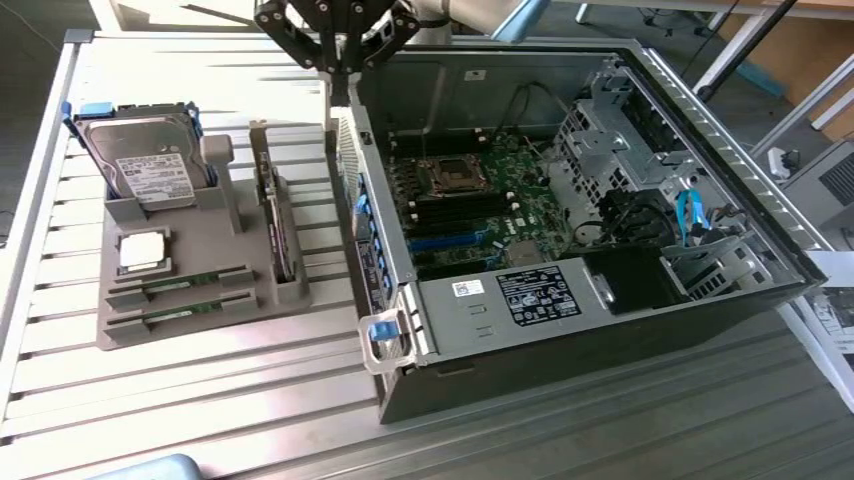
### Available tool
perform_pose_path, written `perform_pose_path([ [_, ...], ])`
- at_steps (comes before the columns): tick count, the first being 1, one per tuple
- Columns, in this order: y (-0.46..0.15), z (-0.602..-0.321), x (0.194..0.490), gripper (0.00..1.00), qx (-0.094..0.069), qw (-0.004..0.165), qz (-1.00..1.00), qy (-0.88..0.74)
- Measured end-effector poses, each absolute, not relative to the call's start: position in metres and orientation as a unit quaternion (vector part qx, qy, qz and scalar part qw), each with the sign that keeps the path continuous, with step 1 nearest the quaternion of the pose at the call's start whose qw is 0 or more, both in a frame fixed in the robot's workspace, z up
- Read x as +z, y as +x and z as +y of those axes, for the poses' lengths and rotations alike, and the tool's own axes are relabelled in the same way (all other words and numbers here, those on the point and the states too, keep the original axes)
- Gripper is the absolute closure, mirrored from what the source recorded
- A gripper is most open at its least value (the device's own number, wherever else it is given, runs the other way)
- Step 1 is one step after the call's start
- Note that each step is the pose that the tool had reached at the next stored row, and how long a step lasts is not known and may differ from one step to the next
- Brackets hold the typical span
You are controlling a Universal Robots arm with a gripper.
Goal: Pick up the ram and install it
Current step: 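Reach for the ram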
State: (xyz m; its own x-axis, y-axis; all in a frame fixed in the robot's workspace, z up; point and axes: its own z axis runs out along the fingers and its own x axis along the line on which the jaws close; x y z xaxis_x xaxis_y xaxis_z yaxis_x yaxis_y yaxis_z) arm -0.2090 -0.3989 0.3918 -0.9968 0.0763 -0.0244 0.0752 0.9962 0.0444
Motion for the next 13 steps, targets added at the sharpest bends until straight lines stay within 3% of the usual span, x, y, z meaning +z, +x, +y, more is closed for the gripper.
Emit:
perform_pose_path([
  [13,-0.271,-0.399,0.389,0.9,0.022,0.013,0.999,0.038],
])
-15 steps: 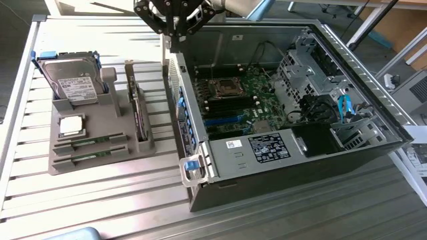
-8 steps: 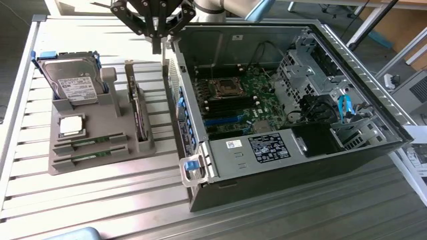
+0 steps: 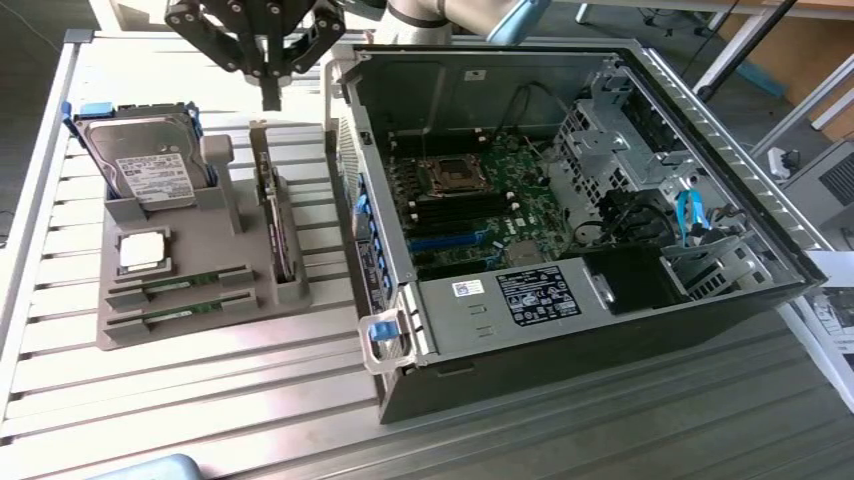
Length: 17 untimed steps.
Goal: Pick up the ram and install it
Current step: 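Reach for the ram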
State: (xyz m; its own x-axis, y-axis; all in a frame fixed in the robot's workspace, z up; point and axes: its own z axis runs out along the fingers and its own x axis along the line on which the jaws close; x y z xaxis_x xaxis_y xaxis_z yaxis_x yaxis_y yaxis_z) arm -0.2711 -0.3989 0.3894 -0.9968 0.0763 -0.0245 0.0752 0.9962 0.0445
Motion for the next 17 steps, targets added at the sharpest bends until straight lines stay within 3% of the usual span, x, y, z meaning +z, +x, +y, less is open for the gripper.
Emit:
perform_pose_path([
  [17,-0.338,-0.399,0.384,0.9,0.022,0.013,0.999,0.038],
])
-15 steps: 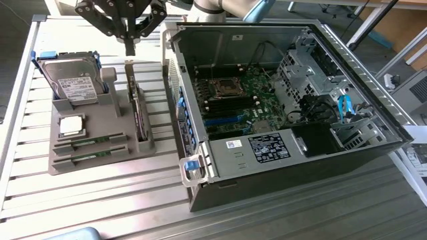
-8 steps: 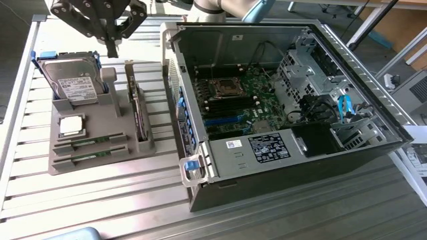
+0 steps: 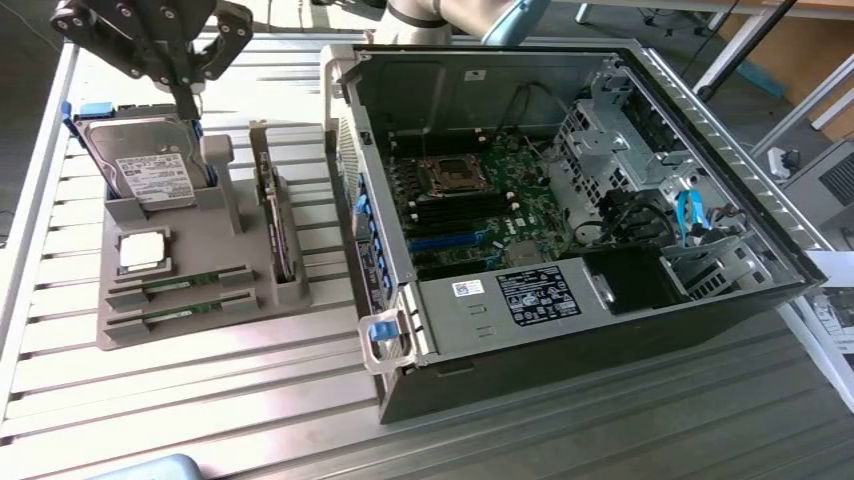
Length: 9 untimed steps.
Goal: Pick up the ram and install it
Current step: 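Reach for the ram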
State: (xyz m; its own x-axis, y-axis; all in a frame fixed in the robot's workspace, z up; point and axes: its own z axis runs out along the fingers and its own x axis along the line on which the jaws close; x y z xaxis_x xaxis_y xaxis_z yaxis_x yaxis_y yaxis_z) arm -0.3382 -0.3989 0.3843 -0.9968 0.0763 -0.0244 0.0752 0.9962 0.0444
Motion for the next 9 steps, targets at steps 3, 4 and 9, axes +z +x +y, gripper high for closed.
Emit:
perform_pose_path([
  [3,-0.345,-0.399,0.384,0.9,0.022,0.013,0.999,0.038],
  [4,-0.348,-0.399,0.383,0.9,0.022,0.013,0.999,0.038],
  [9,-0.356,-0.399,0.383,0.9,0.022,0.013,0.999,0.038],
])
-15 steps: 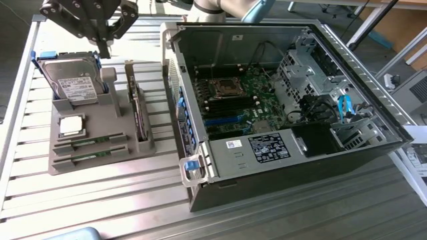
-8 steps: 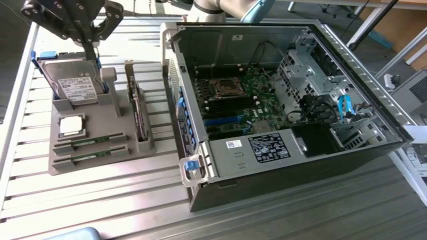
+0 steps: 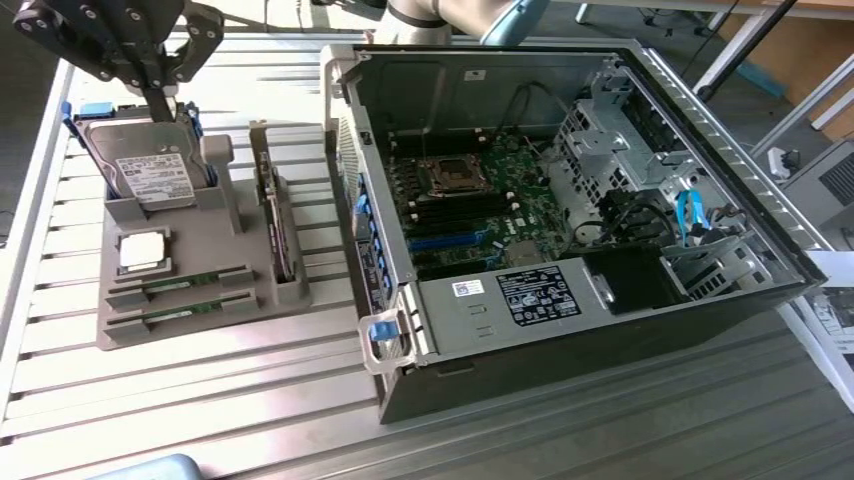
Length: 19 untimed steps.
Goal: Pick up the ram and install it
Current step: 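Reach for the ram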
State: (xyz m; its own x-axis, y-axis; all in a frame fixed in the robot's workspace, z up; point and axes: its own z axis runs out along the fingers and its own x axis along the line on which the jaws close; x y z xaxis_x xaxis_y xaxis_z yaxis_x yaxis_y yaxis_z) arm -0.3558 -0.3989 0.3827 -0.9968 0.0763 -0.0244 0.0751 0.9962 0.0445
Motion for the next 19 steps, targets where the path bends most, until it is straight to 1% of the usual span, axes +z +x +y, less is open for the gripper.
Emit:
perform_pose_path([
  [19,-0.356,-0.414,0.383,0.9,0.022,0.013,0.999,0.038],
])
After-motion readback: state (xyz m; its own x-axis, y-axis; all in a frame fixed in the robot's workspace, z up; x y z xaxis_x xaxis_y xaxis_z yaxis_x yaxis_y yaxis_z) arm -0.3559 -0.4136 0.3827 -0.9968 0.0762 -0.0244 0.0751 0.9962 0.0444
